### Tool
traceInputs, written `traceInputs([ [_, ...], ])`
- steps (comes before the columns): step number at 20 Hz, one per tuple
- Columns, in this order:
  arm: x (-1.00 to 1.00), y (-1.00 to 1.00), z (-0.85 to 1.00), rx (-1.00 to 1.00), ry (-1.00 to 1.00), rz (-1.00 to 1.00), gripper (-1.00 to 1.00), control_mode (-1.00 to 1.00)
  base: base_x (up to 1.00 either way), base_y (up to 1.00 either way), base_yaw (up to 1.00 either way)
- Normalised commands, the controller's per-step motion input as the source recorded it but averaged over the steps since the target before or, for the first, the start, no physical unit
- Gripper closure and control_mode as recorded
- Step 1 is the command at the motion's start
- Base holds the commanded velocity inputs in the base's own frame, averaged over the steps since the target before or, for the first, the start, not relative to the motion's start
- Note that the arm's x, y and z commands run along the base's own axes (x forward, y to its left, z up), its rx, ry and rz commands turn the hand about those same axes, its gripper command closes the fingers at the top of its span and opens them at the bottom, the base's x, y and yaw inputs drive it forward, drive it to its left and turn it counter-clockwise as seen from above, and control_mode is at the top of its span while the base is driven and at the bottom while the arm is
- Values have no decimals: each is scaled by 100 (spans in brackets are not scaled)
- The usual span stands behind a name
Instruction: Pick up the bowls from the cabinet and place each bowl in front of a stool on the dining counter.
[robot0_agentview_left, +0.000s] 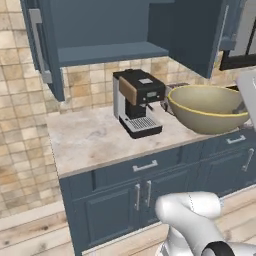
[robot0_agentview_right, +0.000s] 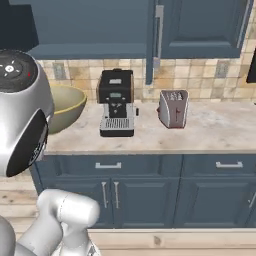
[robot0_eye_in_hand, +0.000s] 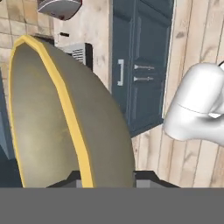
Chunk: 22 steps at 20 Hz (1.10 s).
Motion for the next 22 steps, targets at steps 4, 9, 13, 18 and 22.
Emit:
traceInputs([
  [4,0,0,0,0,0,0,100,100,-100,-16,-59],
  [9,0,0,0,0,0,0,100,100,-99,0,-77],
  [13,0,0,0,0,0,0,100,100,-78,1,-90],
  [18,0,0,0,0,0,0,100,100,-54,0,-97],
  [22,0,0,0,0,0,0,100,100,-51,0,-97],
])
